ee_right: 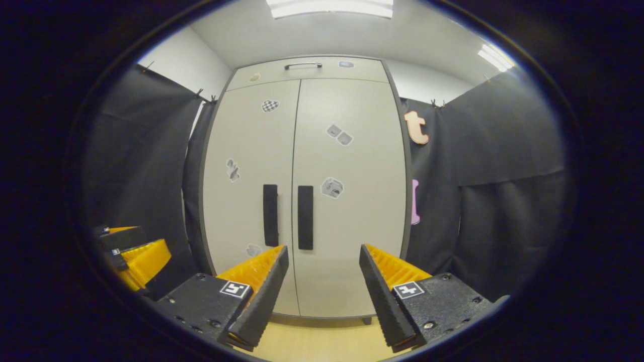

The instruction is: Open the right door of the double-door shoe cabinet with the right hand, and open the left door with the left hand.

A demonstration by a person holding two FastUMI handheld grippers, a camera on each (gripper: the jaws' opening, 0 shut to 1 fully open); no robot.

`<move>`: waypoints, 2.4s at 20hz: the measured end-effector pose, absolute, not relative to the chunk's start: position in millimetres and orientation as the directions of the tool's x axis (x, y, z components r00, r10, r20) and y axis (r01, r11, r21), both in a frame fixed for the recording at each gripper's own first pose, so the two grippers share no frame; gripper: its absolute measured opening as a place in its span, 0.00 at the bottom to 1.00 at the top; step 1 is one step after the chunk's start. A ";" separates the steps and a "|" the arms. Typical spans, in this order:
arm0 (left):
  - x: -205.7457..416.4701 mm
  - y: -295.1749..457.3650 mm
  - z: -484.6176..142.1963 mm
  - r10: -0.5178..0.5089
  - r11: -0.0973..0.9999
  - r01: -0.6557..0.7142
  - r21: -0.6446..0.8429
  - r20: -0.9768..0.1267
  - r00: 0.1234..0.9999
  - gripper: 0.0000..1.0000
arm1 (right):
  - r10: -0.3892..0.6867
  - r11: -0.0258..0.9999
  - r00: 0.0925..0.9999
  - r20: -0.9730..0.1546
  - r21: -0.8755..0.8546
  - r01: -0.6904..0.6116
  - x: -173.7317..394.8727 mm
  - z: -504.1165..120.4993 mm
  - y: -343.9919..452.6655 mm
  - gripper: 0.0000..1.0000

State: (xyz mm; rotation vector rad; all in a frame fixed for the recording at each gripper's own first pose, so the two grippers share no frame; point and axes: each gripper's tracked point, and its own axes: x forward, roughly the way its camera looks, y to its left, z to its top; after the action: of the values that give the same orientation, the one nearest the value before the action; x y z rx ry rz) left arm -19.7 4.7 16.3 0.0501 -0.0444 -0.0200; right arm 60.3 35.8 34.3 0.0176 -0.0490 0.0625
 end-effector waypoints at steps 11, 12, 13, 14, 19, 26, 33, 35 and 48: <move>-40.9 23.6 -6.5 -0.006 1.000 0.006 0.008 -0.017 1.000 0.95 | 0.059 0.998 0.998 -0.027 0.015 -0.058 176.7 38.5 60.1 0.89; -41.3 27.6 -7.2 0.001 1.000 -0.001 0.006 -0.018 1.000 0.95 | 0.067 0.997 0.997 -0.029 0.027 -0.066 182.0 41.3 63.9 0.89; -40.8 31.8 -6.6 0.009 1.000 -0.009 0.005 -0.016 1.000 0.95 | 0.068 0.997 0.997 -0.033 0.041 -0.067 188.7 42.9 66.3 0.89; -40.2 35.8 -5.1 0.015 1.000 -0.015 0.004 -0.013 1.000 0.95 | 0.068 0.997 0.997 -0.032 0.050 -0.066 193.3 44.8 67.2 0.88; -35.3 48.2 -7.6 0.039 0.999 -0.039 0.012 -0.019 0.999 0.95 | 0.050 0.998 0.999 -0.015 0.037 -0.050 210.9 50.9 68.9 0.87; -29.6 56.7 -11.7 0.041 0.999 -0.040 0.016 -0.027 0.999 0.95 | 0.060 0.998 0.997 -0.051 0.039 -0.058 226.4 43.1 75.4 0.80; -27.4 61.5 -16.6 0.046 0.999 -0.045 0.008 -0.041 0.998 0.95 | 0.039 0.999 0.998 -0.048 0.032 -0.038 228.9 41.2 74.8 0.75; -26.8 61.9 -16.1 0.043 0.999 -0.042 0.006 -0.039 0.998 0.95 | 0.037 0.999 0.998 -0.048 0.028 -0.036 229.2 41.4 75.0 0.74; -32.7 65.6 -15.2 0.053 0.999 -0.053 0.013 -0.035 0.998 0.95 | 0.065 0.997 0.996 -0.066 0.033 -0.063 228.5 36.4 80.2 0.25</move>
State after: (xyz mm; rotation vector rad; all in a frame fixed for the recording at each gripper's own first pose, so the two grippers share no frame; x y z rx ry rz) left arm -32.7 65.6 -15.2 0.0125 0.0352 0.0532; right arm 228.5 80.2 36.4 0.0309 0.0672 0.0642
